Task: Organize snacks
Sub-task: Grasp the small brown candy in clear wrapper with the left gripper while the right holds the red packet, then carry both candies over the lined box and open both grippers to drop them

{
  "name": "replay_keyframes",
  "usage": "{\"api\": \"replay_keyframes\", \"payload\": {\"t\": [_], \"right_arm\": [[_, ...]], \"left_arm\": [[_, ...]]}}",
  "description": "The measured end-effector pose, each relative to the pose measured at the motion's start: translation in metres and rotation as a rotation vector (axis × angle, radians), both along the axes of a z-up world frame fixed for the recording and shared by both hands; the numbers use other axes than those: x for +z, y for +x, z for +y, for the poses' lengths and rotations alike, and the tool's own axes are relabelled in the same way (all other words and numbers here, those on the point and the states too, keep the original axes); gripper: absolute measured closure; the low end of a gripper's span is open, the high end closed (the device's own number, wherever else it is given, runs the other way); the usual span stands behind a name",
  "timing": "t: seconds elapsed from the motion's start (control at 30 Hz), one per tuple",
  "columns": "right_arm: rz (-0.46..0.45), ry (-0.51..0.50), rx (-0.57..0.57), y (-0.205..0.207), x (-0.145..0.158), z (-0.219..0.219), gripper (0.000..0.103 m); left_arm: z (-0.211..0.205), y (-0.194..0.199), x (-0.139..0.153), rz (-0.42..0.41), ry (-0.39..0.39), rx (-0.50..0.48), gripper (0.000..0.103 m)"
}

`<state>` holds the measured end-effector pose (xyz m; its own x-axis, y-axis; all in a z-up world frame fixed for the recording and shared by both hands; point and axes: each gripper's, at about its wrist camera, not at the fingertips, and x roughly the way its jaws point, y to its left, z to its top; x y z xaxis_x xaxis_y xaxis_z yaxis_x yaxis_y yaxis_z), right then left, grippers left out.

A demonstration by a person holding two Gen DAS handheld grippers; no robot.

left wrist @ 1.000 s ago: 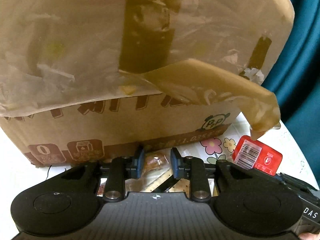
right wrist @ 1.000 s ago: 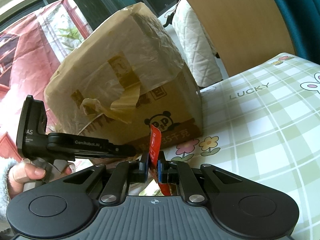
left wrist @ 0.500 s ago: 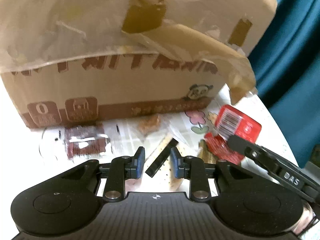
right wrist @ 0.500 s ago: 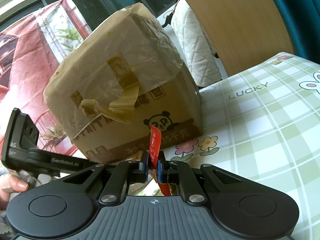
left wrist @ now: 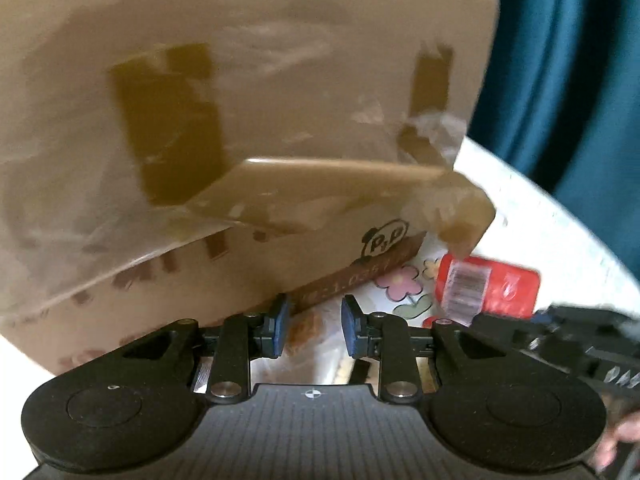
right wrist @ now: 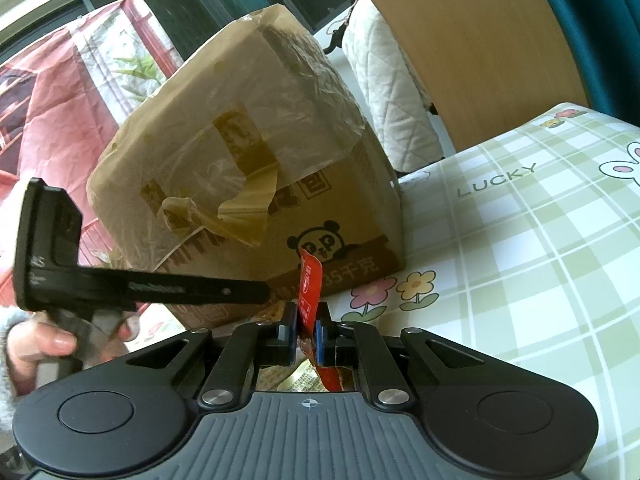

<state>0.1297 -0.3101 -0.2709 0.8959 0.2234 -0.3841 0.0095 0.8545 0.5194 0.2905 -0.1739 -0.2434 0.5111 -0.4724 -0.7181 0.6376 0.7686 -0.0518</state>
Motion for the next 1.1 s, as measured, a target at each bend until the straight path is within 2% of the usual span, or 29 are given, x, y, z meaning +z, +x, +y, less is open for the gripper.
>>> {"api": "replay_keyframes", "payload": {"t": [0.17,0.4,0.53,0.57,0.63,0.83,1.1], "right_arm": [[-0.001,0.007,0.002,0.000,-0.001,0.000,0.095],[0.000,0.009,0.002,0.000,-0.001,-0.001,0.095],[-0.002,0.012,0.000,0.000,-0.001,-0.001,0.095],[-0.001,0.013,-0.002,0.000,-0.001,-0.001,0.095],[0.003,0.014,-0.001,0.000,-0.002,-0.001,0.095],[0.004,0.020,-0.007,0.000,-0.002,-0.002,0.095],[0.018,0.001,-0.007,0.001,-0.001,0.001,0.095]], "left_arm": [[-0.010,0.002,-0.016,-0.018,0.057,-0.062,0.075],[-0.016,0.022,-0.032,0.101,0.045,-0.042,0.073],[-0.020,0.019,-0.036,0.097,0.052,-0.051,0.078],[-0.019,0.017,-0.035,0.093,0.057,-0.053,0.083],[-0.021,0.015,-0.036,0.084,0.071,-0.046,0.084],[-0.018,0.007,-0.029,0.085,0.050,-0.023,0.085],[-0.001,-0.006,-0.003,0.036,0.035,0.006,0.085]]}}
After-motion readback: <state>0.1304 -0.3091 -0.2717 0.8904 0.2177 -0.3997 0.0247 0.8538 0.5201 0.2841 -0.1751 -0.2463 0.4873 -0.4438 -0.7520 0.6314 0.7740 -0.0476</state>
